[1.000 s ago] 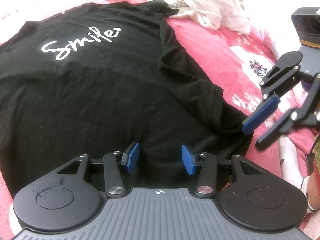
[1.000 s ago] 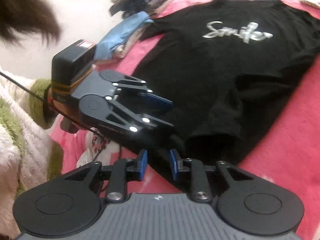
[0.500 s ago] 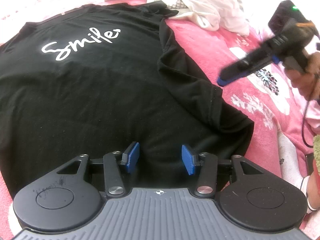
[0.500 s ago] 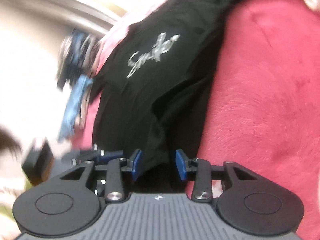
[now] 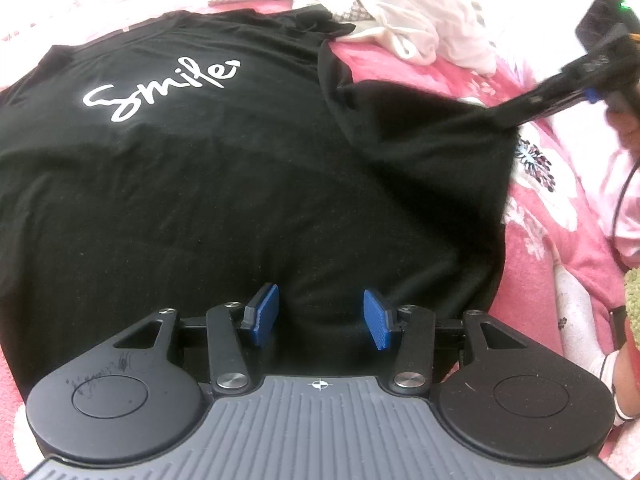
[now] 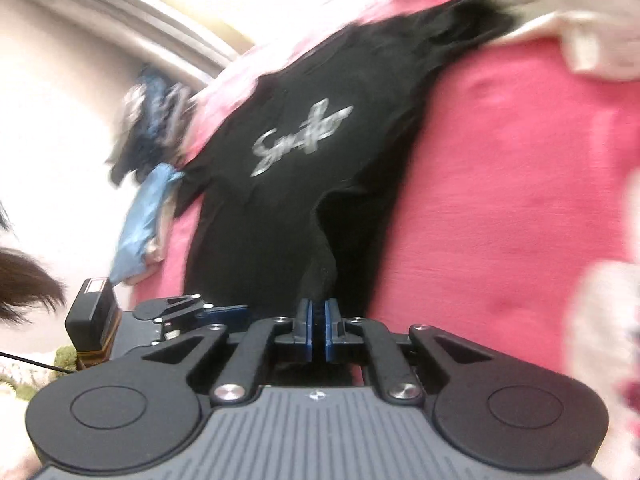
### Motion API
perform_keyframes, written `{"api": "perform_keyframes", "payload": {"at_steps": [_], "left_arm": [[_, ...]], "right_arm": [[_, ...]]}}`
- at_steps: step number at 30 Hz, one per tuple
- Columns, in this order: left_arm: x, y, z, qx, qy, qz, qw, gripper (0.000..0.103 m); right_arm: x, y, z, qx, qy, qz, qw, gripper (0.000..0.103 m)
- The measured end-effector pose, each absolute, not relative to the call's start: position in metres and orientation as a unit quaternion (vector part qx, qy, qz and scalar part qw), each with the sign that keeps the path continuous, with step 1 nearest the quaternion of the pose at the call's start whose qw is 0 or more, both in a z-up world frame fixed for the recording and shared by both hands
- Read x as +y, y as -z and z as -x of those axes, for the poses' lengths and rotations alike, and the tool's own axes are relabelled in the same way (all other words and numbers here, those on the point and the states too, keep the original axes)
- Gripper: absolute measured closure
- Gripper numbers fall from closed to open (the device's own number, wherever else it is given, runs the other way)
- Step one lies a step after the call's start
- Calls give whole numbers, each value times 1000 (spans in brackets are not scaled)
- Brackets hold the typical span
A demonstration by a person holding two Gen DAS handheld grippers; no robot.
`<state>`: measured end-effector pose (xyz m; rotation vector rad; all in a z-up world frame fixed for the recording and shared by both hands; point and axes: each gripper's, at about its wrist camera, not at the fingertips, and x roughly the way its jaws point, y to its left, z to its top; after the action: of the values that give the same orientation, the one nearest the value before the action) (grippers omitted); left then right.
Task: Fold clothes
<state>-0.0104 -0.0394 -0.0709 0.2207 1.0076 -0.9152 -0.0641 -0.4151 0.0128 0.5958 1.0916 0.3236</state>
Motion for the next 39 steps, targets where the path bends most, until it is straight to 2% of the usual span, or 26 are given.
{"api": "perform_keyframes", "payload": {"at_steps": [5, 13, 20, 21, 23, 25, 28, 33, 37, 39], "left_arm": [[-38, 69, 8, 469, 430, -103, 764, 56], [-38, 69, 6, 470, 443, -114, 755, 56], [-37, 68, 7, 468, 447, -119, 753, 56], [-36, 67, 7, 469, 448, -119, 752, 56], [-34, 65, 7, 470, 448, -118, 751, 56], [-30, 64, 12, 479, 459, -121, 739, 56], [-25, 64, 19, 492, 479, -125, 716, 56], [-16, 63, 32, 514, 510, -132, 677, 57], [4, 73, 39, 550, 498, -80, 666, 56], [19, 74, 35, 578, 484, -42, 656, 57]], "right_arm": [[-454, -26, 109, 522, -39, -281, 804, 97], [-487, 17, 135, 548, 61, -296, 780, 97], [-479, 50, 132, 587, 70, -241, 770, 97], [-478, 53, 132, 593, 73, -233, 768, 96], [-478, 50, 132, 595, 79, -218, 770, 86], [-476, 39, 132, 590, 83, -197, 778, 85], [-462, 11, 125, 565, 66, -110, 815, 83], [-393, 4, 96, 536, -135, -73, 830, 83], [-351, 58, 96, 609, -207, -60, 763, 83], [-342, 67, 116, 639, -237, -43, 730, 83]]}}
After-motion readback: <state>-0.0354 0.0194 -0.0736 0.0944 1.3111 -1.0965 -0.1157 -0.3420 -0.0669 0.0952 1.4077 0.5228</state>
